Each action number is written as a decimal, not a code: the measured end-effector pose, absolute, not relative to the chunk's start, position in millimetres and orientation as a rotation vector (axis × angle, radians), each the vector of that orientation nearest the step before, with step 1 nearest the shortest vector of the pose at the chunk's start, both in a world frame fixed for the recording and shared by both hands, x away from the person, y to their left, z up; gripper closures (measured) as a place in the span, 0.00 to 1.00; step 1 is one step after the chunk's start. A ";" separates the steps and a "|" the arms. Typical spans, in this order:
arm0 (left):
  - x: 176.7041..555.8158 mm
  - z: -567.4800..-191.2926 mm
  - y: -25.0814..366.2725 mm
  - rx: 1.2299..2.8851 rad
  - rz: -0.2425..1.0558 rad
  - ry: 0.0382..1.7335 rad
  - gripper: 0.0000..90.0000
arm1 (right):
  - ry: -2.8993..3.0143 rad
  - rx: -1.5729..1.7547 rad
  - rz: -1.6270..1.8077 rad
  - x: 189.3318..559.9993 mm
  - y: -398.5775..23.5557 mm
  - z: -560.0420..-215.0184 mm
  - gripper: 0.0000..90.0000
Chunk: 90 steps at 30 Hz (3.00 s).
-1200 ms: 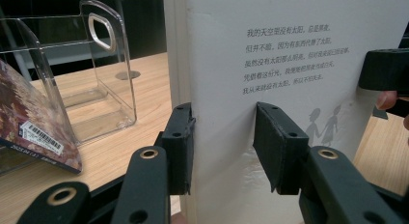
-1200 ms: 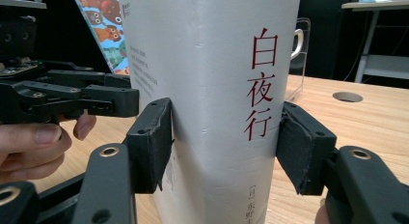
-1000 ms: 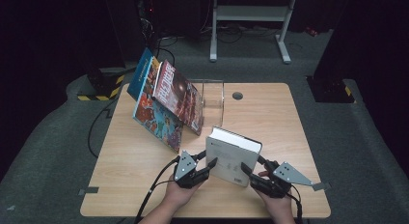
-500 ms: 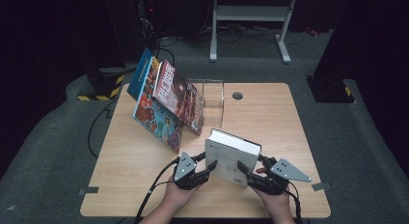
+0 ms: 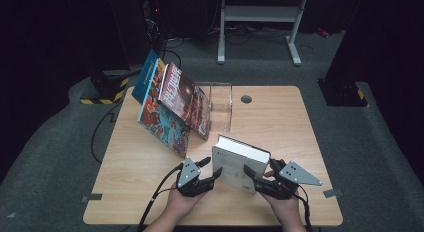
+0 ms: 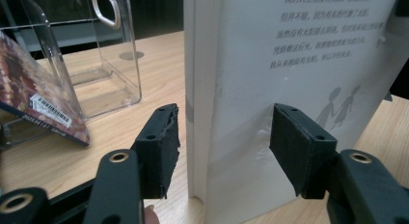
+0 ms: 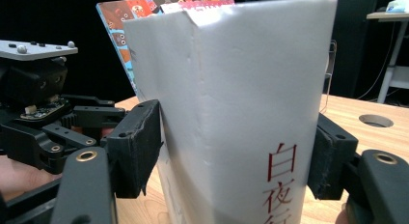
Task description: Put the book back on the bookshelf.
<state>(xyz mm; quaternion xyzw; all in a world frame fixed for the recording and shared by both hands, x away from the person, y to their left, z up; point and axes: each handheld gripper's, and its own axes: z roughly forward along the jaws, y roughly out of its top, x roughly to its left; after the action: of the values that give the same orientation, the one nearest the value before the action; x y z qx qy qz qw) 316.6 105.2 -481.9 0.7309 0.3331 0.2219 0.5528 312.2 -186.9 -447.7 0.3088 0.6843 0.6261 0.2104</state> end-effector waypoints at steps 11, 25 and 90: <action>318.8 -482.8 111.5 1.733 0.532 0.815 0.46 | 1.894 0.817 1.751 311.1 -188.5 -450.0 0.40; 321.9 -483.5 113.5 1.741 0.537 0.832 0.46 | 1.878 0.776 1.751 306.1 -188.4 -453.0 0.58; 350.0 -525.4 201.4 2.083 0.618 1.179 0.24 | 1.878 1.015 1.534 304.7 -187.4 -458.1 0.38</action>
<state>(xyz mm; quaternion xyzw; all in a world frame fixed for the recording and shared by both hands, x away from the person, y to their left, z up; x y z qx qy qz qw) 350.0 201.4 -525.4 0.7959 0.4505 0.2361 0.3284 304.7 -187.4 -458.1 0.3736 0.6910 0.5646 0.2536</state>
